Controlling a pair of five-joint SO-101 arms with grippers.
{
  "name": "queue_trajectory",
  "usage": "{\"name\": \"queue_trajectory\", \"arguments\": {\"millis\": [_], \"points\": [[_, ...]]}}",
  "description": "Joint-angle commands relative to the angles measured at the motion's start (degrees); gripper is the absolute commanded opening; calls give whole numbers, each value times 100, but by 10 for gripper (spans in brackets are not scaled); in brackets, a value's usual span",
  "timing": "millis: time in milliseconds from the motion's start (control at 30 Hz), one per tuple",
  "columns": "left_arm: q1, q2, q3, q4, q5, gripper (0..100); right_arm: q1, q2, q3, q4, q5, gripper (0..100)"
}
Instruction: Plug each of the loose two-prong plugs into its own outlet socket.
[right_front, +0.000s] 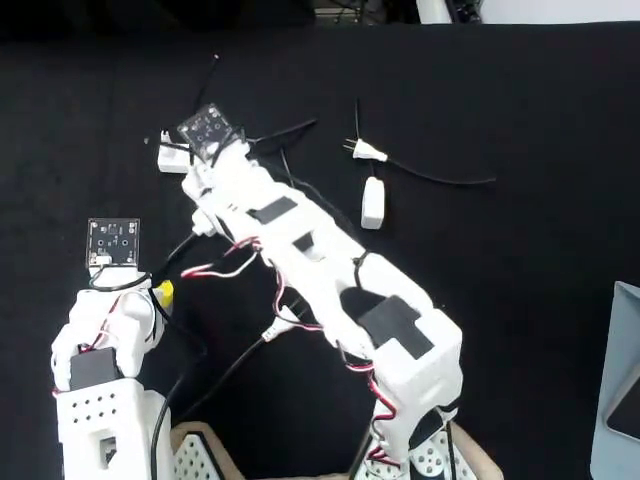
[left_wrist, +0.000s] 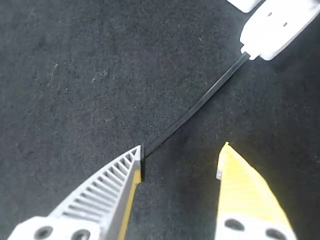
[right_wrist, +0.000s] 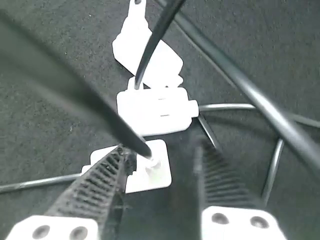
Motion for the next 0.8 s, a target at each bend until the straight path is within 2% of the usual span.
{"name": "queue_trajectory", "arguments": {"millis": [0, 267, 500, 667, 767], "points": [[-57, -62, -48, 26, 9, 245, 44, -286, -418, 589, -79, 211], [-57, -62, -48, 18, 9, 245, 352, -1701, -391, 2110, -114, 188], [-57, -62, -48, 18, 0, 245, 1319, -2747, -391, 3622, -123, 188], [-57, -62, -48, 18, 0, 245, 2303, -2879, -382, 3895, -70, 190], [-57, -62, -48, 35, 0, 245, 2884, -2756, -180, 3640, 79, 191]]}}
